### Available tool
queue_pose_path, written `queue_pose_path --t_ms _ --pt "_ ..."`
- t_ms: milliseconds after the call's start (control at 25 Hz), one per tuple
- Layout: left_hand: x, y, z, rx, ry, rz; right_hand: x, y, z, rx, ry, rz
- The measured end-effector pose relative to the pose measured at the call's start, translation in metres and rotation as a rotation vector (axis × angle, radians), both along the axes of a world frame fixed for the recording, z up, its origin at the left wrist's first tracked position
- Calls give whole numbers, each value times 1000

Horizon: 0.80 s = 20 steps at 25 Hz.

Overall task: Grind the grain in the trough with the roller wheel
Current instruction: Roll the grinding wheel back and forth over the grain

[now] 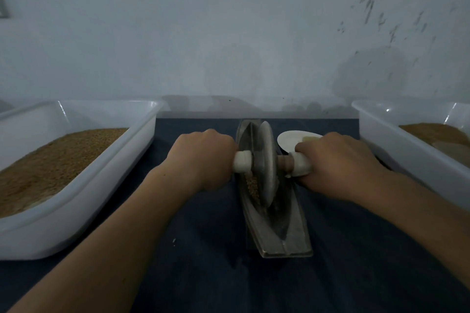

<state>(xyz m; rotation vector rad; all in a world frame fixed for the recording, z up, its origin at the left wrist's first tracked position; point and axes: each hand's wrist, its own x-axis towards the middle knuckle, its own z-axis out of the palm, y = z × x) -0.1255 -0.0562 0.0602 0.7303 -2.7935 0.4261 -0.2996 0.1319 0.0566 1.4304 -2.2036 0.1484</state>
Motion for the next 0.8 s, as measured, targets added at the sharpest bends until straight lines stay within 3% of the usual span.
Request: queue_pose_path --t_ms 120,320,520,600,800 --pt "-20 -14 -1 7 26 53 -15 -38 11 150 -103 -44" --pt "-19 -11 3 3 33 35 -22 -41 19 223 -153 -29" --pt "22 1 -5 -58 41 -150 0 10 3 -151 313 83" --pt "15 -2 -5 -75 66 -109 -5 6 -4 -152 234 108" --pt "-31 -19 8 39 23 77 -24 -51 8 79 -35 -66"
